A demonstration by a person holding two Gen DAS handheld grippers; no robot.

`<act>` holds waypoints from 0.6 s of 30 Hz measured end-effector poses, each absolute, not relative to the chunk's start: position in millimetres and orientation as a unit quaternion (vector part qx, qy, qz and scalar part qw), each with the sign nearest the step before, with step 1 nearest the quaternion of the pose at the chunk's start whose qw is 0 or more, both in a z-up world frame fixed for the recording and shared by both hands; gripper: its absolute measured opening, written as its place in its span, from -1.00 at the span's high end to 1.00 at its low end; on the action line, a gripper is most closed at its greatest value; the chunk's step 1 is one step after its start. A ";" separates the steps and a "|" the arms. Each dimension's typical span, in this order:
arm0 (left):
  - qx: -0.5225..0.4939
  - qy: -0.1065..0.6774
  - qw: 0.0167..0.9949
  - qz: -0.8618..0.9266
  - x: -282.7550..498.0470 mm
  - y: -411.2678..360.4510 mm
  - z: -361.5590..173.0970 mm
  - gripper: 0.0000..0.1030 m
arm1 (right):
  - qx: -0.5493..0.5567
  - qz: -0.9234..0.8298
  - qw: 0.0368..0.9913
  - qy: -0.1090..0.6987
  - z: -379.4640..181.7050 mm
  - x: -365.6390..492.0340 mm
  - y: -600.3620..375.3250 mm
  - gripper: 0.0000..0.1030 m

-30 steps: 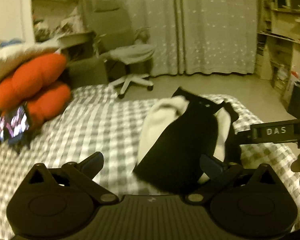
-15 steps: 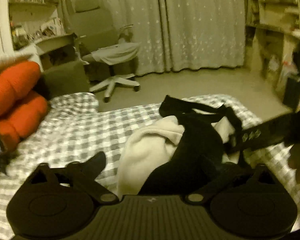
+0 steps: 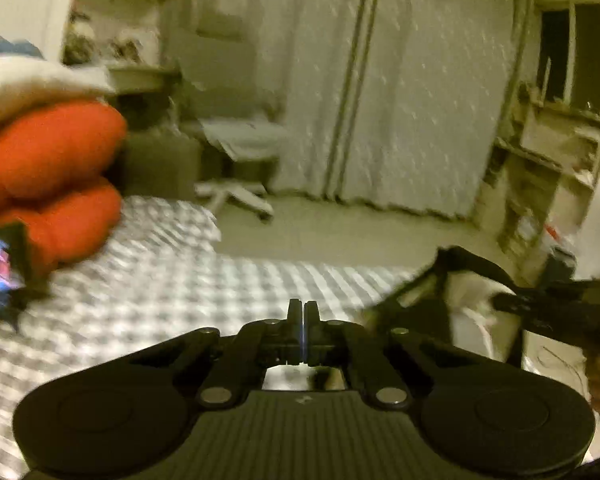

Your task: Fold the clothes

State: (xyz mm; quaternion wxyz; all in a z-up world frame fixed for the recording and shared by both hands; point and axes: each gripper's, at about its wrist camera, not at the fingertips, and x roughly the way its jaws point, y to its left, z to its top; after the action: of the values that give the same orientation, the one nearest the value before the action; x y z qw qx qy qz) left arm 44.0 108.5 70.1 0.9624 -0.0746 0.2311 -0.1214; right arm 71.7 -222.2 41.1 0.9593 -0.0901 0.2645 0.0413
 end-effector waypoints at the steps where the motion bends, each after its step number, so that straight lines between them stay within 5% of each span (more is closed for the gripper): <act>1: -0.080 0.225 0.964 -0.116 40.7 117.3 73.4 1.00 | -0.080 0.047 0.962 0.257 45.4 67.6 -226.2 0.71; 8: -0.098 0.279 0.947 -0.125 55.1 125.8 45.3 0.93 | -0.064 0.063 0.947 0.309 29.3 62.0 -234.7 0.70; 10: -0.103 0.285 0.942 -0.145 55.6 117.9 41.7 0.66 | -0.057 0.063 0.943 0.321 23.0 61.4 -236.7 0.70; 12: -0.109 0.274 0.942 -0.161 54.9 108.8 42.7 -0.10 | -0.035 0.070 0.944 0.319 24.8 59.5 -239.9 0.69; 14: -0.113 0.263 0.940 -0.184 53.4 96.1 44.6 -0.54 | -0.016 0.077 0.944 0.320 25.3 59.4 -244.1 0.68; 18: -0.082 0.253 0.935 -0.233 57.3 57.2 43.0 -0.83 | 0.004 0.081 0.945 0.315 27.6 59.4 -250.1 0.68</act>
State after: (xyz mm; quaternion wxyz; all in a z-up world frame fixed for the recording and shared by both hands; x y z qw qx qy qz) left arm 57.3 57.2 43.0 0.9355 -0.0819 0.2531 -0.2328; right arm 59.4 -250.1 27.6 0.9455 0.0044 0.3154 0.0812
